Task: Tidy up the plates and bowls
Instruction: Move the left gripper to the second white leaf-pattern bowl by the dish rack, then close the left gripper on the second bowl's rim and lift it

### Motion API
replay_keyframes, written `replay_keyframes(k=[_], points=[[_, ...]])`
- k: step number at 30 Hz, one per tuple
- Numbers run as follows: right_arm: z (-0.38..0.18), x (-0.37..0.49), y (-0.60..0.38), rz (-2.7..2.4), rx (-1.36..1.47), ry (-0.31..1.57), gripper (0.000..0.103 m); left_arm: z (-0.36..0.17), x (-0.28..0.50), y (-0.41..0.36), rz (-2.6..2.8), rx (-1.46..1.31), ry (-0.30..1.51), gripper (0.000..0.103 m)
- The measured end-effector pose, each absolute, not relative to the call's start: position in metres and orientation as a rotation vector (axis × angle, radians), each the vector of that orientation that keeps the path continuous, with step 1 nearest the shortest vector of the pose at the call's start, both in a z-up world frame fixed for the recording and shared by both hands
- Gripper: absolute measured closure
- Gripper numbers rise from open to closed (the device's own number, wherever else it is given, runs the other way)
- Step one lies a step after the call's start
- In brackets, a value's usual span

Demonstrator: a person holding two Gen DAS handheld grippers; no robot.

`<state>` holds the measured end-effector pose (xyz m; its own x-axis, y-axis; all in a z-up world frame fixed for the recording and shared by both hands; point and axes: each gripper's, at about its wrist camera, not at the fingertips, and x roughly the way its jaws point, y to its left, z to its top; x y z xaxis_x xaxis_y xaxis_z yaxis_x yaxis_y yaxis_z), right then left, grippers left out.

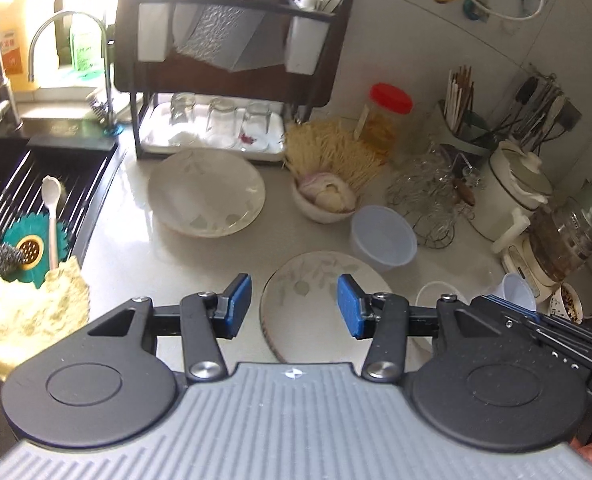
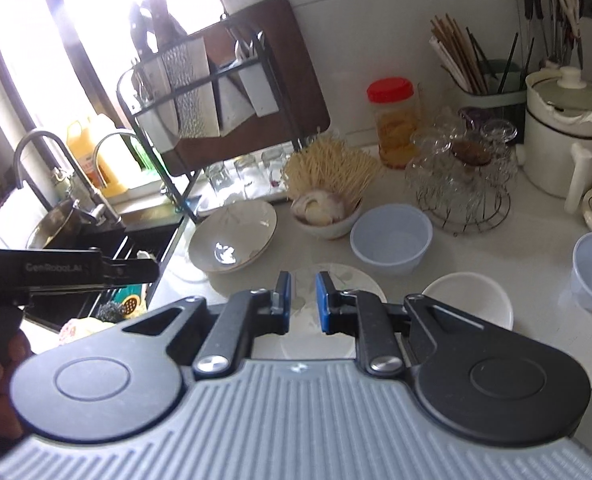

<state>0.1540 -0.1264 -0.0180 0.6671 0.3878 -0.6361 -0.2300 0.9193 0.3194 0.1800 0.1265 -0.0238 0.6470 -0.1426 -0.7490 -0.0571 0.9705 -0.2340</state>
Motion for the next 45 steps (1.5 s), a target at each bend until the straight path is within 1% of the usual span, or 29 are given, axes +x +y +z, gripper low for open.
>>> replay_keyframes(k=[12,21,22,24,25,28,30,33,40,45], points=[[-0.030,0.170,-0.097,0.412,0.217,0.830,0.085,-0.042,0.179,0.158,0.012,-0.331,0.930,0.049],[-0.039,0.200,-0.069,0.419,0.187,0.898,0.085,-0.051,0.213,0.188,0.023,-0.337,0.964,0.049],[-0.039,0.204,-0.067,0.417,0.187,0.898,0.083,-0.053,0.217,0.190,0.018,-0.330,0.968,0.049],[-0.040,0.211,-0.065,0.410,0.197,0.892,0.054,-0.056,0.227,0.194,0.009,-0.328,0.974,0.049],[-0.040,0.215,-0.063,0.410,0.204,0.890,0.049,-0.059,0.232,0.197,0.000,-0.339,0.981,0.049],[-0.046,0.228,-0.054,0.417,0.207,0.912,0.049,-0.067,0.248,0.206,-0.022,-0.375,1.001,0.048],[-0.050,0.238,-0.049,0.431,0.238,0.926,0.049,-0.074,0.259,0.212,-0.021,-0.372,1.012,0.043],[-0.058,0.252,-0.041,0.419,0.250,0.932,0.049,-0.083,0.274,0.221,-0.024,-0.378,1.021,0.041],[-0.081,0.289,-0.019,0.398,0.294,0.964,0.049,-0.109,0.313,0.251,-0.016,-0.360,1.047,0.039],[-0.093,0.309,-0.004,0.382,0.303,0.954,0.049,-0.128,0.339,0.267,0.000,-0.281,1.055,0.039]])
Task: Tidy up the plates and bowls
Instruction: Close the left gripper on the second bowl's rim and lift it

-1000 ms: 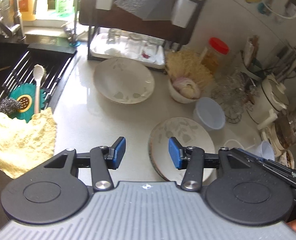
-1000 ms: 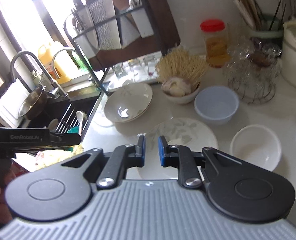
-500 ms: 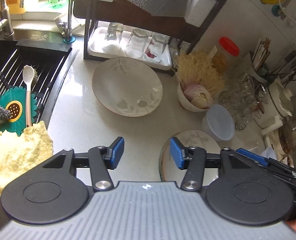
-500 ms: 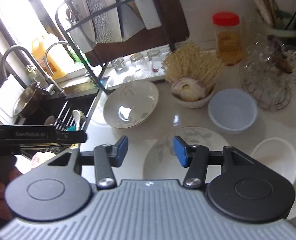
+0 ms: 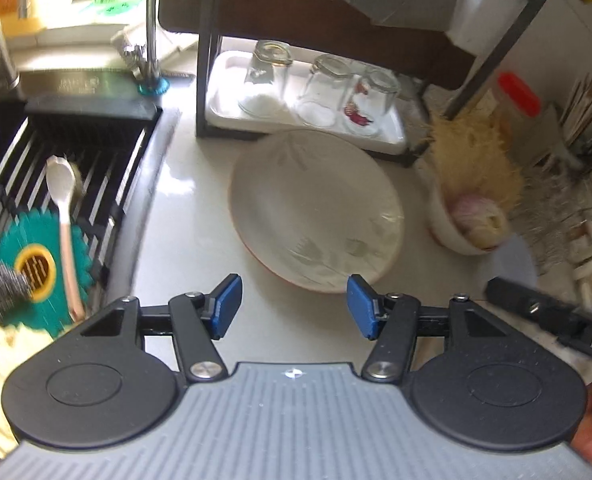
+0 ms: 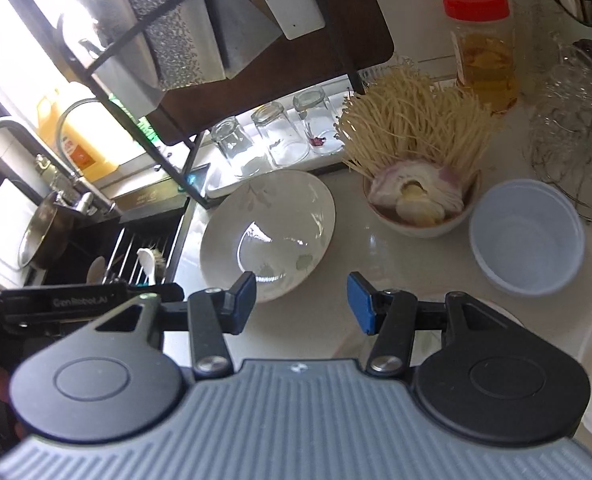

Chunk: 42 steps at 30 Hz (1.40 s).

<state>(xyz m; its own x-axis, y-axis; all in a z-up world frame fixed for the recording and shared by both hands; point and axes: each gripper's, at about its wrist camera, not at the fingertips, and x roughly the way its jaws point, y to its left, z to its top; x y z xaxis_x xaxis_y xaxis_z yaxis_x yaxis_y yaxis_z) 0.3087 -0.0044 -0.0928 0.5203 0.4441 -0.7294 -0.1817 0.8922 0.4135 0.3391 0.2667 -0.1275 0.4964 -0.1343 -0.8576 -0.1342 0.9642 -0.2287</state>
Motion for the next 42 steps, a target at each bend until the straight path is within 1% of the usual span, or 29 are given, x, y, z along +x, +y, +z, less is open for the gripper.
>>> replay_keyframes(k=[4,6,9,15,20,25,31,34,35,36,38,40,42], points=[[-0.106,0.323,0.006,0.361,0.319,0.973,0.049,-0.140,0.359,0.282,-0.019,-0.289,1.072,0.037],[-0.114,0.330,0.012,0.346,0.318,0.983,0.049,-0.145,0.368,0.288,-0.027,-0.286,1.075,0.033],[-0.126,0.340,0.019,0.324,0.315,0.998,0.049,-0.154,0.382,0.298,-0.039,-0.298,1.080,0.032],[-0.147,0.357,0.030,0.274,0.308,1.036,0.050,-0.174,0.406,0.315,-0.074,-0.309,1.099,0.032],[-0.158,0.365,0.035,0.240,0.330,1.033,0.050,-0.184,0.426,0.322,-0.110,-0.271,1.102,0.032],[-0.164,0.375,0.045,0.219,0.306,1.033,0.050,-0.197,0.447,0.331,-0.133,-0.299,1.122,0.033],[-0.175,0.389,0.052,0.183,0.308,1.059,0.059,-0.207,0.463,0.332,-0.151,-0.287,1.133,0.035],[-0.179,0.395,0.055,0.163,0.307,1.065,0.061,-0.211,0.468,0.332,-0.164,-0.300,1.140,0.044],[-0.181,0.397,0.055,0.159,0.309,1.066,0.061,-0.213,0.470,0.333,-0.175,-0.304,1.141,0.052],[-0.182,0.398,0.055,0.153,0.304,1.071,0.063,-0.214,0.471,0.332,-0.192,-0.303,1.142,0.057],[-0.185,0.401,0.056,0.140,0.300,1.084,0.069,-0.215,0.472,0.329,-0.202,-0.290,1.138,0.063],[-0.187,0.404,0.056,0.137,0.301,1.092,0.072,-0.214,0.474,0.327,-0.205,-0.278,1.133,0.065],[-0.189,0.408,0.056,0.135,0.310,1.104,0.079,-0.211,0.476,0.324,-0.211,-0.258,1.129,0.068]])
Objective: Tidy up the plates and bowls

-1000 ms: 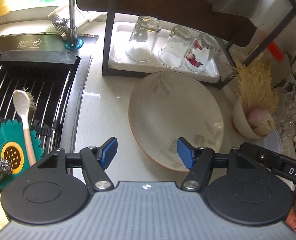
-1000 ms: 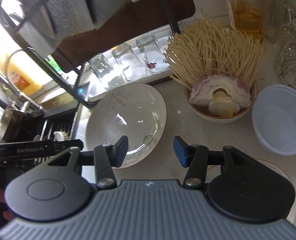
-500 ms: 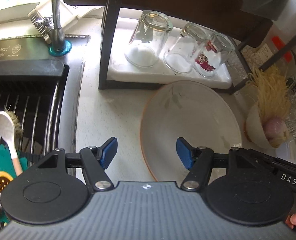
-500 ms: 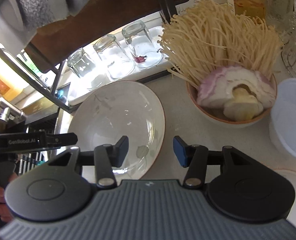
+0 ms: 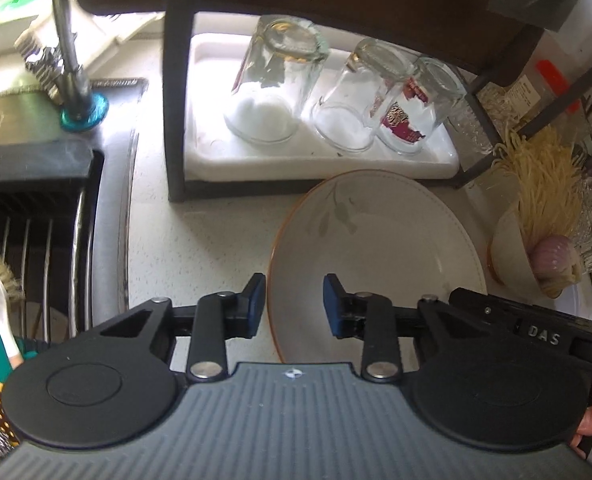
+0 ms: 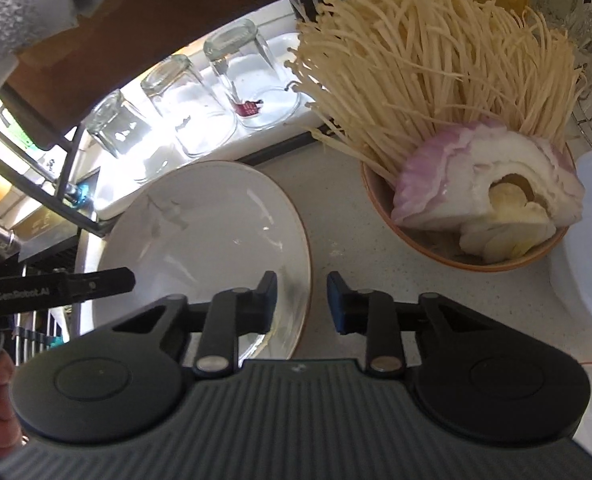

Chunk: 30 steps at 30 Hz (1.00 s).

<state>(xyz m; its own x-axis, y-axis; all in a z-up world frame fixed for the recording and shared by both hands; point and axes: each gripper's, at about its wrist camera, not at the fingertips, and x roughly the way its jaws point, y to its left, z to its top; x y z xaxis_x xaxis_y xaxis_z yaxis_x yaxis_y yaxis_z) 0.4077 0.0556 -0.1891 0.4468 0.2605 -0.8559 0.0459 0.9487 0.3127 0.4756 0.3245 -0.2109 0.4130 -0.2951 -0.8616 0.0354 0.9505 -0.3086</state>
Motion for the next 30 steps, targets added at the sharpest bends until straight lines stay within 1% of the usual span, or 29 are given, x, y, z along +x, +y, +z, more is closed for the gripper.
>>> replay_keyframes(k=[4,5,7,8,9,11,19,30], points=[[-0.191,0.411,0.056,0.140,0.320,1.092,0.081,-0.210,0.480,0.325,-0.217,-0.239,1.136,0.073],[-0.192,0.411,0.056,0.143,0.322,1.093,0.084,-0.211,0.480,0.327,-0.219,-0.248,1.138,0.073],[-0.193,0.410,0.055,0.145,0.328,1.092,0.085,-0.214,0.482,0.329,-0.211,-0.251,1.140,0.075],[-0.193,0.410,0.056,0.147,0.321,1.093,0.085,-0.215,0.483,0.330,-0.208,-0.253,1.142,0.078],[-0.193,0.410,0.057,0.153,0.314,1.094,0.085,-0.218,0.483,0.331,-0.206,-0.256,1.143,0.083],[-0.192,0.410,0.059,0.167,0.304,1.093,0.085,-0.221,0.483,0.331,-0.194,-0.246,1.140,0.087],[-0.189,0.402,0.057,0.169,0.273,1.104,0.085,-0.223,0.481,0.327,-0.224,-0.251,1.169,0.087],[-0.169,0.372,0.047,0.179,0.266,1.069,0.085,-0.204,0.447,0.318,-0.261,-0.223,1.183,0.087]])
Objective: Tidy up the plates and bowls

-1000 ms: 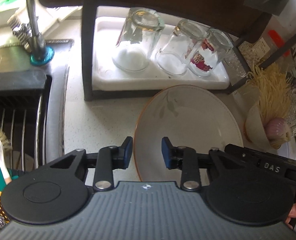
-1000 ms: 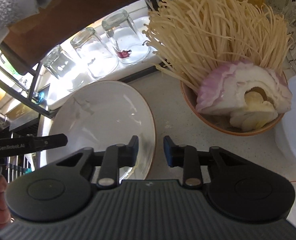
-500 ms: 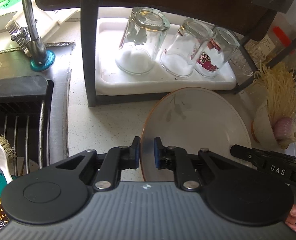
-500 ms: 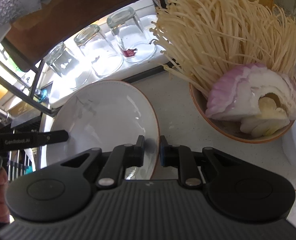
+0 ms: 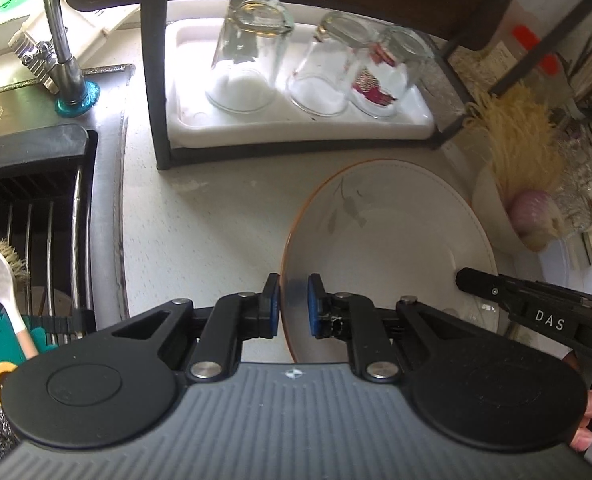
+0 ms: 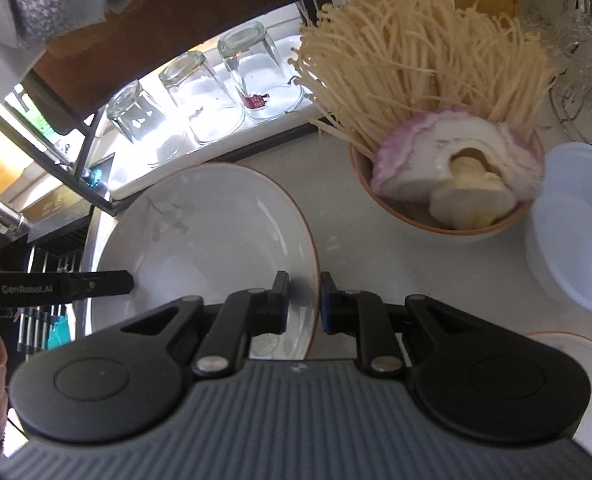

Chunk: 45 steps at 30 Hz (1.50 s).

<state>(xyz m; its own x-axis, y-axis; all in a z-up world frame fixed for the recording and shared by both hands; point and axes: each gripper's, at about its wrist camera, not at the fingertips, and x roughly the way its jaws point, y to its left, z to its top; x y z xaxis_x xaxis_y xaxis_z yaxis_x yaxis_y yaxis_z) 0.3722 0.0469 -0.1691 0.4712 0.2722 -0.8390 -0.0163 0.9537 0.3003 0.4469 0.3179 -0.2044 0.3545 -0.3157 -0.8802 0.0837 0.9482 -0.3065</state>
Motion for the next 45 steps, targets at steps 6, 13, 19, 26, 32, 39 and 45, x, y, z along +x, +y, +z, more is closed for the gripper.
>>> replay_keyframes(k=[6,13,19,26,32,39,45], points=[[-0.147,0.354,0.036,0.215,0.259,1.035,0.085,-0.180,0.427,0.311,-0.253,-0.223,1.156,0.087],[-0.124,0.328,0.010,0.212,0.289,0.966,0.085,-0.149,0.399,0.290,-0.280,-0.219,1.110,0.087],[-0.113,0.302,-0.017,0.208,0.304,0.931,0.085,-0.131,0.370,0.264,-0.291,-0.217,1.082,0.087],[-0.105,0.272,-0.046,0.224,0.322,0.900,0.085,-0.124,0.339,0.239,-0.310,-0.224,1.073,0.087],[-0.101,0.254,-0.075,0.201,0.314,0.891,0.085,-0.124,0.319,0.207,-0.325,-0.248,1.080,0.087],[-0.109,0.235,-0.107,0.160,0.311,0.911,0.085,-0.140,0.308,0.171,-0.363,-0.249,1.107,0.087],[-0.118,0.219,-0.120,0.145,0.300,0.934,0.085,-0.158,0.301,0.155,-0.379,-0.251,1.139,0.087]])
